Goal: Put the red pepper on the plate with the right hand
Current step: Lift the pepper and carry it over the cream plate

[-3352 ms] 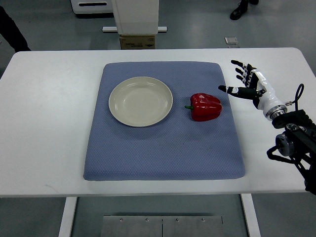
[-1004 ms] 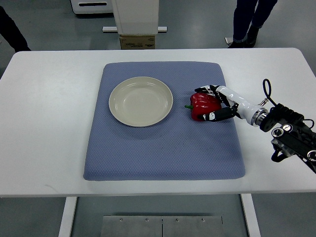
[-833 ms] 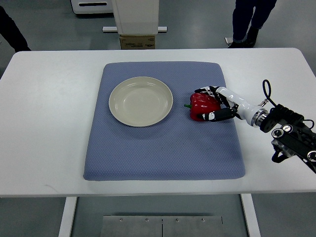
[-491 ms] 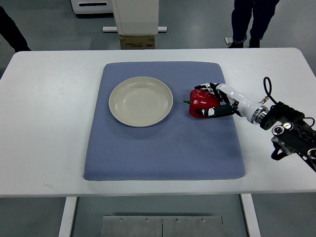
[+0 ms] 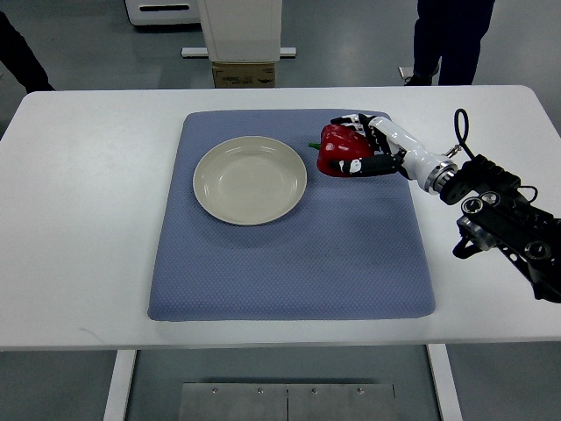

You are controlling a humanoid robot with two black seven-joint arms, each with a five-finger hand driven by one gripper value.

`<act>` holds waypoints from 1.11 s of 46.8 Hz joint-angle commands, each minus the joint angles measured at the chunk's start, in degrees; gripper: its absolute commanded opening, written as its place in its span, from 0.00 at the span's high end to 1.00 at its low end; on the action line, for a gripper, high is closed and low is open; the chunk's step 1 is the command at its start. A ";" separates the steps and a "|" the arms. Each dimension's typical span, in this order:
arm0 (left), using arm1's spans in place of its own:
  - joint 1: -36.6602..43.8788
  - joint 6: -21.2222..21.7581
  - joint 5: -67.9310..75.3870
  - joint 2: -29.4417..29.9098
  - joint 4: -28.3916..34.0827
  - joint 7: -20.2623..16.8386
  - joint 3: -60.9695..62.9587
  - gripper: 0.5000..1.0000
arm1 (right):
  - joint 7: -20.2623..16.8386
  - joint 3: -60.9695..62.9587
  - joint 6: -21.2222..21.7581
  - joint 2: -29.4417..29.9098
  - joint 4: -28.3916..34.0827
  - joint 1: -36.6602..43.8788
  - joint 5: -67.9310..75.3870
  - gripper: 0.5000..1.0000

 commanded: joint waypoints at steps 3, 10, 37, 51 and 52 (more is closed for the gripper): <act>0.02 -0.08 0.00 0.00 0.01 0.00 0.00 0.00 | -1.50 -0.63 0.00 2.45 -0.25 1.96 -0.09 1.00; 0.02 0.01 0.00 0.00 0.01 0.00 0.00 0.00 | -2.73 -3.09 0.00 5.09 -1.74 4.68 0.00 1.00; 0.02 -0.08 0.00 0.00 0.01 0.00 -0.09 0.00 | -6.16 -8.37 -1.49 13.97 -8.43 8.73 0.00 1.00; 0.02 -0.08 0.00 0.00 0.01 0.00 -0.09 0.00 | -9.06 -8.28 -1.93 13.97 -8.34 8.37 0.08 1.00; 0.02 0.01 0.00 0.00 0.01 0.00 0.00 0.00 | -9.15 -8.28 -1.93 13.97 -8.34 8.37 0.00 1.00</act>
